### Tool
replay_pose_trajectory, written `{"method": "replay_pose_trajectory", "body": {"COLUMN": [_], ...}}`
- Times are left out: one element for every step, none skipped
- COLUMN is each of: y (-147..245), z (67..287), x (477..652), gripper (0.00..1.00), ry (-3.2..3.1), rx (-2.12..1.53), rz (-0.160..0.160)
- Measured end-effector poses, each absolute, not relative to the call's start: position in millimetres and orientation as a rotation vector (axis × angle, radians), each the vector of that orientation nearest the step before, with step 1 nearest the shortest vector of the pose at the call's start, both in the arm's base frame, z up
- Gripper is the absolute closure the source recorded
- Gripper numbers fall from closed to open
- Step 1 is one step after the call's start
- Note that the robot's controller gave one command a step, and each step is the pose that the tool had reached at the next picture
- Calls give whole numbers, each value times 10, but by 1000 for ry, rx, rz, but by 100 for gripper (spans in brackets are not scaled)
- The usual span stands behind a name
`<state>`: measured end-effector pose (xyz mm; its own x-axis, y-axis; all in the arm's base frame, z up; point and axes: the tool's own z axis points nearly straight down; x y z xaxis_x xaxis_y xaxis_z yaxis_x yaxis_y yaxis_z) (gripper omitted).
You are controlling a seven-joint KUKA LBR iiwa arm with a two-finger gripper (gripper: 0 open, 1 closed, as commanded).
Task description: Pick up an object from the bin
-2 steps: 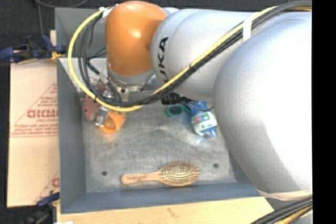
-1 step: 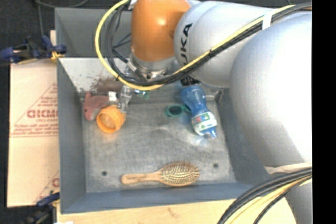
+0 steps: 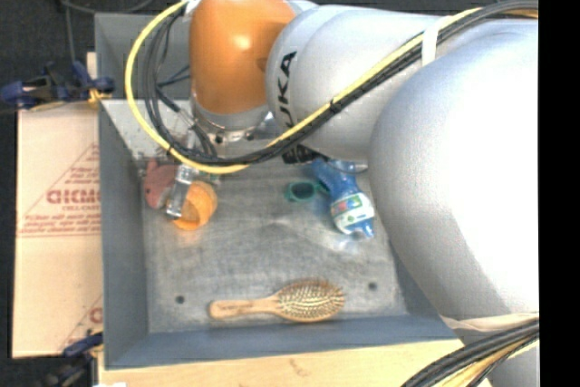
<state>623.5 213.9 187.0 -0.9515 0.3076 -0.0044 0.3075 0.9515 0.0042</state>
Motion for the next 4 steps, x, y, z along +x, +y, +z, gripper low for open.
{"method": "replay_pose_trajectory", "body": {"y": [2125,2027,1866,1866], "z": [1867,1234,751,751], "x": [6238,6259,6323,6323], "gripper": [0,0,100,100], "ry": [3098,3096,3114,3114], "rx": [492,479,322,323], "rz": [4,3,7,7]}}
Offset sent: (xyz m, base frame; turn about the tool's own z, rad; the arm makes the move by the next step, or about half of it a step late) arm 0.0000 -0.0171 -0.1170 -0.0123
